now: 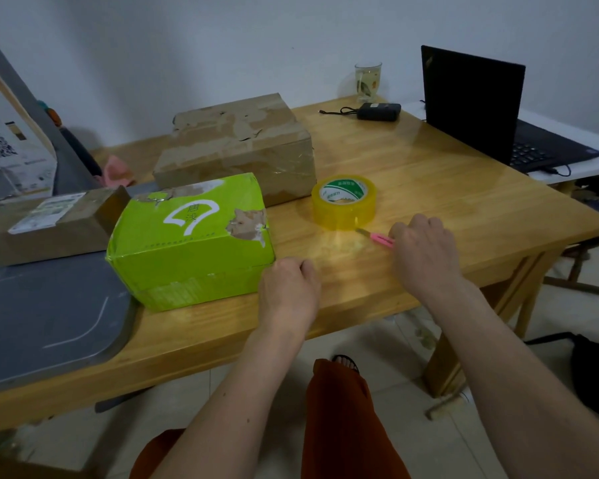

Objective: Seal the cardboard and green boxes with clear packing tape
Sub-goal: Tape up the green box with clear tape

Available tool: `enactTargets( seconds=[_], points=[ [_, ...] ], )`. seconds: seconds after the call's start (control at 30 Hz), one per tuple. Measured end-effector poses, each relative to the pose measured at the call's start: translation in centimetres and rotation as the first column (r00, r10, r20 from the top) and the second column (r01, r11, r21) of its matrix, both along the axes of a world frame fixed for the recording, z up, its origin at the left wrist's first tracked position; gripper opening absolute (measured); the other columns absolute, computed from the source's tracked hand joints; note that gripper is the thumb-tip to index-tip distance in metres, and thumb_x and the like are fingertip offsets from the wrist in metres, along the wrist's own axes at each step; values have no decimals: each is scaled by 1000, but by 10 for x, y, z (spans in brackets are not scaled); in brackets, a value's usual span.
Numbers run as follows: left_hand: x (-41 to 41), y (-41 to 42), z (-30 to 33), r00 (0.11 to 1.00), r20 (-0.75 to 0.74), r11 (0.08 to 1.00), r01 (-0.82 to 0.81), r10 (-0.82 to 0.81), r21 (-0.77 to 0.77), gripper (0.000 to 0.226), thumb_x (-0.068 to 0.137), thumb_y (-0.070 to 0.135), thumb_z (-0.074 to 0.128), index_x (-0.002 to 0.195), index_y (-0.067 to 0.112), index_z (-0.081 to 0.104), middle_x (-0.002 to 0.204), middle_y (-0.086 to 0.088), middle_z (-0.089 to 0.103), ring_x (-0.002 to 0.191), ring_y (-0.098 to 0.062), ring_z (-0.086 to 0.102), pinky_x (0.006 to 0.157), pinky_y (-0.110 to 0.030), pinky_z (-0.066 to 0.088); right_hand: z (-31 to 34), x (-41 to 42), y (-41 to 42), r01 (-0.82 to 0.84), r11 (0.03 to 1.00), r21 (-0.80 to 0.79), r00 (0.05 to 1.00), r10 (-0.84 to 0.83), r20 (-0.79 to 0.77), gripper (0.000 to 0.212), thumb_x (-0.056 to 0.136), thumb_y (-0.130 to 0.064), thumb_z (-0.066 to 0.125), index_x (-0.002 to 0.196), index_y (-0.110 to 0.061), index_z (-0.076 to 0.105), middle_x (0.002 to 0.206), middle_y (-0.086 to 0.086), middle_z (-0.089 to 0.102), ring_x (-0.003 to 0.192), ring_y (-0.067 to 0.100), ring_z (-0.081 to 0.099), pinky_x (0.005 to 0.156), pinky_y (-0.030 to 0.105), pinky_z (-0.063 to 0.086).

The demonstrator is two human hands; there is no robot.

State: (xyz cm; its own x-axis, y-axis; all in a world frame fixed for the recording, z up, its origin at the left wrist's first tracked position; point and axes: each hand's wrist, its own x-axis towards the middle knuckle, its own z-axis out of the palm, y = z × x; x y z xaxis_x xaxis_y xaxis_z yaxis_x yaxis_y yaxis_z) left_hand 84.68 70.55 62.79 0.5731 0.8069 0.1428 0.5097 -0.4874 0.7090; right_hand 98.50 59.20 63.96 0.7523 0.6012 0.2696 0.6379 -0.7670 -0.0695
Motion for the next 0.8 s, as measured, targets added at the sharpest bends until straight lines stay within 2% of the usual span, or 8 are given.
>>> enactTargets(
  seconds=[0.1,0.23,0.33,0.43,0.5,0.57,0.67,0.8],
  points=[
    [0,2,0,1000,5,1000,-3,3,-17,38,95,24,48,72,3,70,68,-16,70,64,-35,67,67,-46,56,0,4,3,-32,999,-10,999,32,-14,21,97,-11,48,115,-15,58,113,10,54,107,28,48,83,36,40],
    [0,2,0,999,36,999,11,-9,-47,42,90,31,44,71,4,69,69,-14,70,62,-35,67,64,-46,57,1,13,2,-43,999,-8,998,43,-38,23,97,-7,48,117,-13,58,115,10,55,108,29,49,86,37,41],
    [0,3,-2,998,65,998,17,-12,-68,49,79,40,37,69,4,69,70,-13,71,60,-35,67,61,-48,57,1,13,9,-67,991,114,996,73,-44,30,94,-4,53,123,-11,57,116,13,53,108,30,47,87,37,40],
    [1,4,-3,995,99,992,11,2,-129,51,79,43,39,68,4,70,68,-12,71,58,-36,67,60,-50,58,4,1,29,-252,927,278,964,265,-8,49,87,6,58,132,-12,55,124,17,49,114,34,45,88,40,42],
    [0,4,-2,995,100,985,4,14,-173,46,87,40,46,66,7,69,66,-9,71,57,-34,67,61,-49,58,6,-7,46,-383,885,264,920,390,28,67,79,16,54,137,-19,52,136,16,43,124,34,39,90,41,43],
    [0,6,-2,995,101,980,-2,23,-201,42,97,29,50,61,13,66,67,-9,72,55,-32,68,63,-48,59,9,-9,59,-446,871,206,892,452,17,78,76,18,49,141,-26,48,148,12,32,136,31,27,98,39,39],
    [-3,8,-3,990,133,962,-8,46,-273,46,101,23,49,57,19,63,66,-11,72,47,-27,65,60,-46,60,9,-3,69,-437,893,113,897,442,-22,73,81,14,50,141,-28,47,155,8,22,143,27,19,108,38,33],
    [-8,10,-4,982,166,930,-26,93,-367,45,102,17,48,60,12,64,56,-1,67,36,-12,56,46,-30,54,1,10,69,-393,910,133,907,407,-109,54,91,8,51,134,-24,55,154,6,28,143,24,22,106,38,35]
  ],
)
